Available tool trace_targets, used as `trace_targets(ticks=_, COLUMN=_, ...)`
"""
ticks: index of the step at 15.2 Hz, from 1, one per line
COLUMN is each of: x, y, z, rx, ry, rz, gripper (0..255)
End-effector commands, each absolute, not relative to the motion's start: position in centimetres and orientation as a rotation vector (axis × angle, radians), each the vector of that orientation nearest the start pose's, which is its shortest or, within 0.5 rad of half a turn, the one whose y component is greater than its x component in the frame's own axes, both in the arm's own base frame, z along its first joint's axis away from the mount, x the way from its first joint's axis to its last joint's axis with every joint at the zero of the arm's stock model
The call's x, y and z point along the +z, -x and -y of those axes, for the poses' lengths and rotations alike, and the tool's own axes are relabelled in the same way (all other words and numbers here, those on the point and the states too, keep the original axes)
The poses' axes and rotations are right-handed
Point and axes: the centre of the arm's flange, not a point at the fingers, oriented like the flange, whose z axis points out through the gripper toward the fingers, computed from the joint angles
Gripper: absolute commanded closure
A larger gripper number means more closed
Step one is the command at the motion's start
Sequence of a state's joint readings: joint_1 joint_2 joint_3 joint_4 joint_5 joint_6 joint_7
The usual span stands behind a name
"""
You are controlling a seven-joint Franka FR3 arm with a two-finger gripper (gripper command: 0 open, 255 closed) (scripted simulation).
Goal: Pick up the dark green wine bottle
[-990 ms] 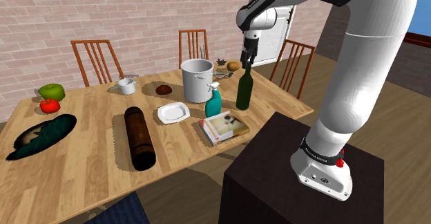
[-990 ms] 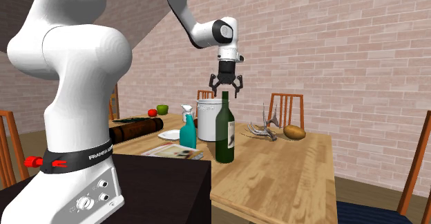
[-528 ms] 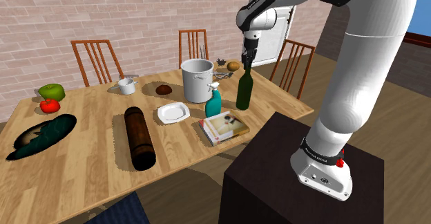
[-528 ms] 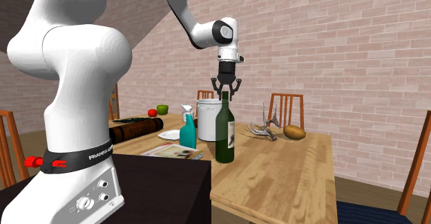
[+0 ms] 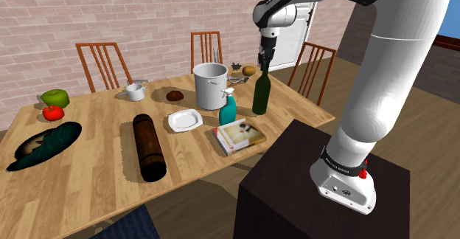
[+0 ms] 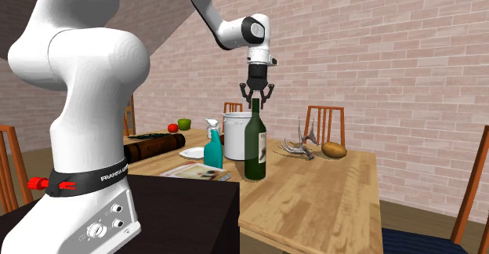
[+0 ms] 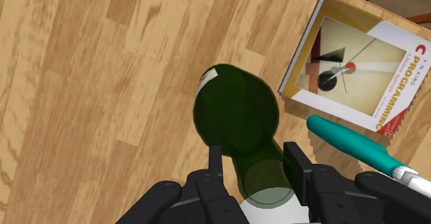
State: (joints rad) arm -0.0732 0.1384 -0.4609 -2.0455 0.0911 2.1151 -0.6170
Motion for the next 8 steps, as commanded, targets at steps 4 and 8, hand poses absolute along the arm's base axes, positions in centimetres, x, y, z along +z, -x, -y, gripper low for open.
trace_targets(ticks=4, x=40.2, y=-49.3, z=28.0, rx=0.056, ry=3.099, rz=0.055, gripper=255)
trace_targets(ticks=8, x=42.4, y=-49.3, z=28.0, rx=0.056, ry=3.099, rz=0.055, gripper=255)
